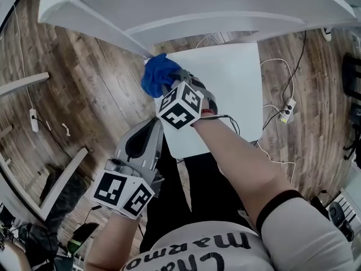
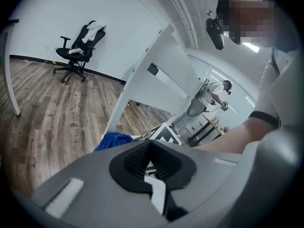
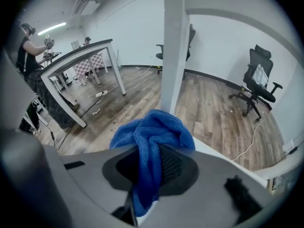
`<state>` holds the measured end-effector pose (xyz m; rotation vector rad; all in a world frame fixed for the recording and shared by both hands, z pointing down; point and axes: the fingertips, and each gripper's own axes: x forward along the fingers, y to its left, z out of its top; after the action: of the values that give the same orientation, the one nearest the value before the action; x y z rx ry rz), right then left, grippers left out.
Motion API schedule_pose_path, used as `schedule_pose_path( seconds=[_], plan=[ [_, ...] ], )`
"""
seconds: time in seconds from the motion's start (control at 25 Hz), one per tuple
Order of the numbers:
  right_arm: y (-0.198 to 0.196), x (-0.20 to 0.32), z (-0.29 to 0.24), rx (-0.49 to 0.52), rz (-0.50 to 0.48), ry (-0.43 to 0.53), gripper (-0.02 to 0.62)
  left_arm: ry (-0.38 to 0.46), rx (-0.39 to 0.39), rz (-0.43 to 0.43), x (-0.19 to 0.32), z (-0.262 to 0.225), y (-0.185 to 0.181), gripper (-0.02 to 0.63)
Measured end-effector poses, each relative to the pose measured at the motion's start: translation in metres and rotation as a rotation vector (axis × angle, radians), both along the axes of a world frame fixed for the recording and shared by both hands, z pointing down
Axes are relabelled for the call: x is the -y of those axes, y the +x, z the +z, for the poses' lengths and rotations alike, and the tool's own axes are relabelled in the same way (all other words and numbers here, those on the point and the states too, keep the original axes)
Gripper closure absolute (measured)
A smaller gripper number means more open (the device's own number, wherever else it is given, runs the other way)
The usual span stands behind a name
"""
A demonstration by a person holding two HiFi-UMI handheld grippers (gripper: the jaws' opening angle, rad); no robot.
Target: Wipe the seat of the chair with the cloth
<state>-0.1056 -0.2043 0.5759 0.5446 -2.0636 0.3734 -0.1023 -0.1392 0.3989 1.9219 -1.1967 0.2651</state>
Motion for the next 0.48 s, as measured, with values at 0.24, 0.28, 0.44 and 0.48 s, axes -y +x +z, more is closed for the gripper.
schedule_pose_path(
  seconds=[0.24, 0.28, 0.44, 0.48],
  plan=[
    [0.034, 0.012, 0.002, -0.022, 0.079, -0.006, 0.514, 0.000, -0.004, -0.003, 0.007, 0.002, 0.008, 0.600],
    [0.042, 0.016, 0.002, -0.024, 0.103, -0.009, 0.515, 0.001, -0.005, 0.000, 0.008, 0.001, 0.010, 0.600],
    [0.080, 0.028, 0.003, -0.049, 0.186, -0.012, 0.515, -0.002, -0.010, 0.020, 0.012, 0.002, 0.019, 0.600],
    [0.091, 0.030, 0.003, -0.058, 0.205, -0.012, 0.515, -0.004, -0.012, 0.025, 0.012, 0.002, 0.022, 0.600]
  ],
)
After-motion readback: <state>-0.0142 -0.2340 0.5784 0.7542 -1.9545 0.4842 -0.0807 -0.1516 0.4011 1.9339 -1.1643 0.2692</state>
